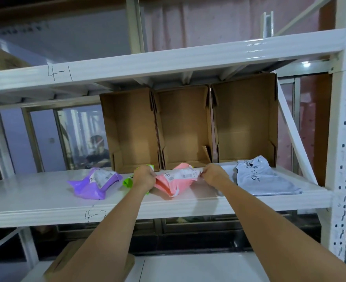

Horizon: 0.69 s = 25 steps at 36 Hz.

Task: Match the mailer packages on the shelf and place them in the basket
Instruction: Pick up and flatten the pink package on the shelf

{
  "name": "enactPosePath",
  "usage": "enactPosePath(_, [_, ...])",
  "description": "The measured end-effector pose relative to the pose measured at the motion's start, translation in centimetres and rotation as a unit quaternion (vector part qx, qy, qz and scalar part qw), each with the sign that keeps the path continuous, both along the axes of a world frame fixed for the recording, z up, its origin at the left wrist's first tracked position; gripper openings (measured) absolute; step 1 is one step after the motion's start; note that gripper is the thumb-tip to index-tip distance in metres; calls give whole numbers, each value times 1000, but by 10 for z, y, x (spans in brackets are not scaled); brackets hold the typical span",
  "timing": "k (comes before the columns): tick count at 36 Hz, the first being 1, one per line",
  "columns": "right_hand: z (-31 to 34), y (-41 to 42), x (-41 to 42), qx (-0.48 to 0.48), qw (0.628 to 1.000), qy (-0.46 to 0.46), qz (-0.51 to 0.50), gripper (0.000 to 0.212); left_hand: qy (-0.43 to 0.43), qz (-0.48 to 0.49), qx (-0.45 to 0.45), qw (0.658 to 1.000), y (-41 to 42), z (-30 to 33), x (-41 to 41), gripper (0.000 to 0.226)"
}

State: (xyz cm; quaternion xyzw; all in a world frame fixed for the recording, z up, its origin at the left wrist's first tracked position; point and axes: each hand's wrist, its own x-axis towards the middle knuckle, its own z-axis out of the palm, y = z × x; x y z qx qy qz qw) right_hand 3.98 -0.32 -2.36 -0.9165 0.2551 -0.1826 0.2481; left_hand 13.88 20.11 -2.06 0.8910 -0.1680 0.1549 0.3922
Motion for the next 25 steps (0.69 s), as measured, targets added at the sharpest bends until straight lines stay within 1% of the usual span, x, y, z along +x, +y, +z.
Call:
enactPosePath(4, [12,-5,1,8,999,-10,-33,25,-55,-21,1,998,2,3,3,21])
enactPosePath(7, [19,-6,3,2,999,-12,-48,20,-73,-45,38,996,1,7,1,19])
enactPosePath(8, [20,-6,3,4,998,-11,-54,19,-67,-63,54,994,0,8,-2,21])
enactPosePath(11, [18,-7,3,17,997,-10,-70,20,-47,-140,79,986,-5,2,-10,37])
enactPosePath(14, [15,-1,8,33,998,-13,-59,24,-20,-177,109,978,-7,-7,-16,36])
enactPosePath(18, [11,19,19,21,999,18,-18,32,22,-182,171,968,-5,-14,-21,33])
enactPosePath(21, [10,26,22,1,1000,14,-3,32,62,-206,183,959,0,-5,-21,34])
enactPosePath(23, [9,27,23,-15,1000,21,12,31,118,-229,179,950,5,7,-23,43])
enactPosePath(24, [9,24,24,-13,1000,14,10,29,138,-231,161,950,5,13,-23,44])
enactPosePath(25, [10,23,25,-9,1000,-5,11,28,141,-225,134,955,6,20,-24,41])
